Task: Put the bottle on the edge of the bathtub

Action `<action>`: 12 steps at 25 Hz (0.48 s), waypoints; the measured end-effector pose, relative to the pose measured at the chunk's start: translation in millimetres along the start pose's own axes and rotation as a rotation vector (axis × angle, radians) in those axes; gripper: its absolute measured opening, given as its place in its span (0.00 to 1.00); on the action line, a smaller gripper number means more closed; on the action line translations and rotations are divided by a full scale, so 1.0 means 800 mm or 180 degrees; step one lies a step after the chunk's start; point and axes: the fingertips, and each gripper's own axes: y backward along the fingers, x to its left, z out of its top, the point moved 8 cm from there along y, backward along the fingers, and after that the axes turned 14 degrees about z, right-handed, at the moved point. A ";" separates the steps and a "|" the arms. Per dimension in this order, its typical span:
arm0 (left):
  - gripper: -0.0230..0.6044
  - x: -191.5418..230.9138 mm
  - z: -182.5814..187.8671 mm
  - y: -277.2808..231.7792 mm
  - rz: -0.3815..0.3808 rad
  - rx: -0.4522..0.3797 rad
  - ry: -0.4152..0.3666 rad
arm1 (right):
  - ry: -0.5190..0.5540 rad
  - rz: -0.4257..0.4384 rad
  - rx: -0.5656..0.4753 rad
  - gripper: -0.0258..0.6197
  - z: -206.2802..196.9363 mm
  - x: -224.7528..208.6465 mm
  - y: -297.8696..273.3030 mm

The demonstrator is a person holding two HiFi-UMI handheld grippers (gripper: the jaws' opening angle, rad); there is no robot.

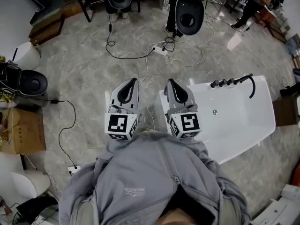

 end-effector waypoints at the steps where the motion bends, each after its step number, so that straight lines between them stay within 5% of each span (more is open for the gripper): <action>1: 0.05 -0.002 0.000 0.003 0.0014 -0.0017 -0.0014 | 0.0014 0.0007 0.0007 0.04 0.000 0.000 0.000; 12: 0.05 -0.014 -0.004 0.006 -0.0150 -0.0040 -0.0152 | -0.0028 0.0157 0.0064 0.04 -0.014 0.008 -0.009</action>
